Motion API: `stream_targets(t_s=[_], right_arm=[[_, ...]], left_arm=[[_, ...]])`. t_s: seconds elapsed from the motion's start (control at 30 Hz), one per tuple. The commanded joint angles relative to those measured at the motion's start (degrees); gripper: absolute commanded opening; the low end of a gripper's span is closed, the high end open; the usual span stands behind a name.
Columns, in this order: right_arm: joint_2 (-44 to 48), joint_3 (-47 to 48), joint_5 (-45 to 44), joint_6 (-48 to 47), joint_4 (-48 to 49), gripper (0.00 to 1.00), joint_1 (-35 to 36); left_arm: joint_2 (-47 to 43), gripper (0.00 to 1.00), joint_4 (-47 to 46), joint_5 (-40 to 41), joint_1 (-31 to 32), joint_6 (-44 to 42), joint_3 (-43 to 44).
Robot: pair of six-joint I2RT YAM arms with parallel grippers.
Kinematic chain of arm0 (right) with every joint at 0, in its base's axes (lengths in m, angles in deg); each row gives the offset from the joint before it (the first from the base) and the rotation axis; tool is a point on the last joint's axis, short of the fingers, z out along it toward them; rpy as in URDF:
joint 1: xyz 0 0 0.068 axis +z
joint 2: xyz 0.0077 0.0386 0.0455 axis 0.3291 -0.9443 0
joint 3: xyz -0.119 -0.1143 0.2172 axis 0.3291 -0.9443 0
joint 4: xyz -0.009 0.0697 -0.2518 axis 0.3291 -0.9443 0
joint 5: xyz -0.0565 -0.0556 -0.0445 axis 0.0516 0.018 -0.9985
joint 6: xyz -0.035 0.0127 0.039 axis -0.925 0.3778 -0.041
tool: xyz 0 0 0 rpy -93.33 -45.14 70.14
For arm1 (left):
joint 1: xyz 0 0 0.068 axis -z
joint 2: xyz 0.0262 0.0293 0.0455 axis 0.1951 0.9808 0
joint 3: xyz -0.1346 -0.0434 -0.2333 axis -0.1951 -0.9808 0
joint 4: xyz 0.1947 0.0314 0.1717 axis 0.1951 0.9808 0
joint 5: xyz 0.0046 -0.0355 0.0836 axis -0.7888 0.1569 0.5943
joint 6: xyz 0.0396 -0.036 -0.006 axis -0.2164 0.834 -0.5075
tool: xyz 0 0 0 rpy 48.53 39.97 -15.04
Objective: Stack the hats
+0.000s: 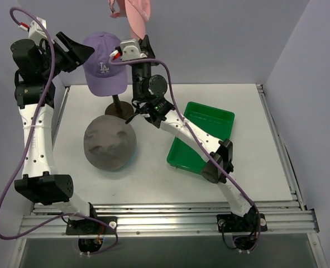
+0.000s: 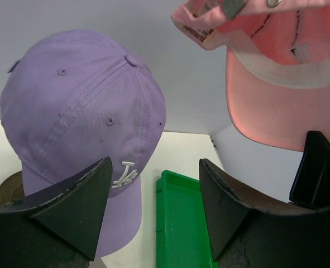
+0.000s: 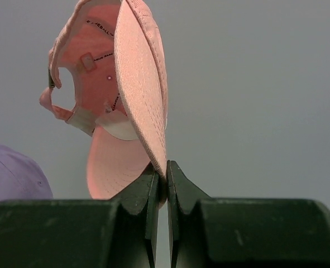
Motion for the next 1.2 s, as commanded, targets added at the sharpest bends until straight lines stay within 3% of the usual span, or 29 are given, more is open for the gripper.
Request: stream_targets(t_s=[0.0, 0.17, 0.43, 0.63, 0.77, 1.17], right_arm=[[-0.35, -1.97, 7.94, -1.67, 10.21, 0.00, 0.64], [-1.50, -3.39, 8.92, -5.46, 11.55, 0.00, 2.40], [-0.10, -8.13, 9.97, -9.24, 15.94, 0.00, 5.12], [0.70, -10.42, 9.36, -11.08, 17.34, 0.00, 7.23], [0.69, -12.35, 9.80, -17.21, 19.81, 0.00, 7.67], [2.01, -15.87, 11.47, -30.06, 20.87, 0.00, 9.26]], left_arm=[[0.08, 0.72, -9.15, -3.36, -0.09, 2.67, -1.66], [1.31, 0.72, -8.88, -3.61, -0.18, 1.95, -0.95], [5.69, 0.72, -21.54, -7.39, -0.01, 9.95, -1.05], [12.02, 0.72, -18.47, -6.96, -0.01, 10.75, 6.58], [14.58, 0.72, -11.72, -4.77, -0.18, 7.25, 12.13], [15.37, 0.73, -9.43, 0.60, -2.03, 4.78, 16.79]])
